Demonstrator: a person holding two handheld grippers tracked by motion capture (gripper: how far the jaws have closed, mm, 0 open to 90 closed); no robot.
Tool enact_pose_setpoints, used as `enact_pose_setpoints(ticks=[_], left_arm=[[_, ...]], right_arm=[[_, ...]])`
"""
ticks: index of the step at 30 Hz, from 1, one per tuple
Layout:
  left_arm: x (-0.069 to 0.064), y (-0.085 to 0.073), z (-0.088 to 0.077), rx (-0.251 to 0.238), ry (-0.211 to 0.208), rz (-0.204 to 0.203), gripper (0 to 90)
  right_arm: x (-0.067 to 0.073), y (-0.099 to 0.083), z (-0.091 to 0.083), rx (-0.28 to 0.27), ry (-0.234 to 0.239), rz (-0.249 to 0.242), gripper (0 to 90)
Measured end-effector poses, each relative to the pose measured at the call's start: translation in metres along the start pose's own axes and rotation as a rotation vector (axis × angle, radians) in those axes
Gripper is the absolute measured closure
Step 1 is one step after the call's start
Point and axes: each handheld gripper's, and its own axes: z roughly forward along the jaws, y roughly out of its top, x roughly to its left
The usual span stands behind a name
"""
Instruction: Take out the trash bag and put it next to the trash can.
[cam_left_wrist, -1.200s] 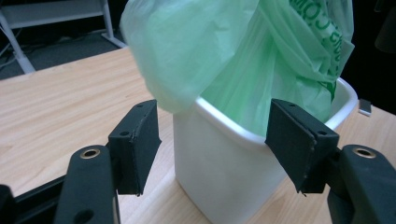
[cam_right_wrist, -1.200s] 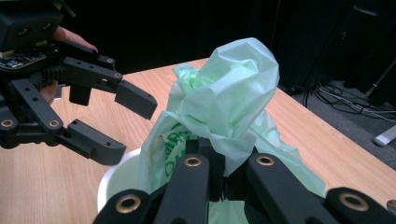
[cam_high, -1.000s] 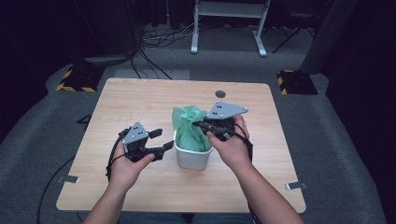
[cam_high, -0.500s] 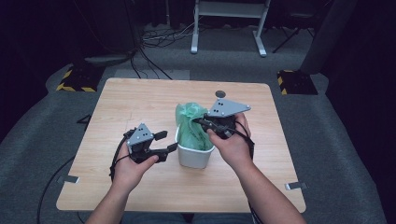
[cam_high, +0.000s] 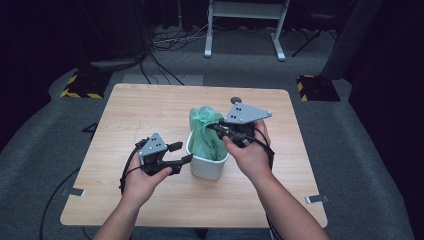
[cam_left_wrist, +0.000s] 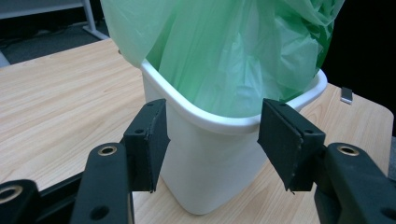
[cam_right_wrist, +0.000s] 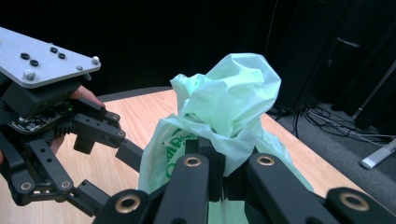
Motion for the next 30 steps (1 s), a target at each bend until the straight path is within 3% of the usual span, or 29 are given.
enact_pose_setpoints(ticks=[15,24,30], left_arm=[[0.000,0.000,0.000,0.006,0.004,0.021,42.1],[0.001,-0.004,-0.003,0.008,-0.003,-0.002,41.4],[0.006,-0.009,-0.009,0.017,0.019,0.001,40.4]], right_arm=[[-0.003,0.013,-0.011,-0.040,-0.025,-0.018,90.0],[-0.006,0.021,-0.020,-0.076,-0.049,-0.022,90.0],[-0.007,0.027,-0.027,-0.104,-0.062,-0.027,90.0]])
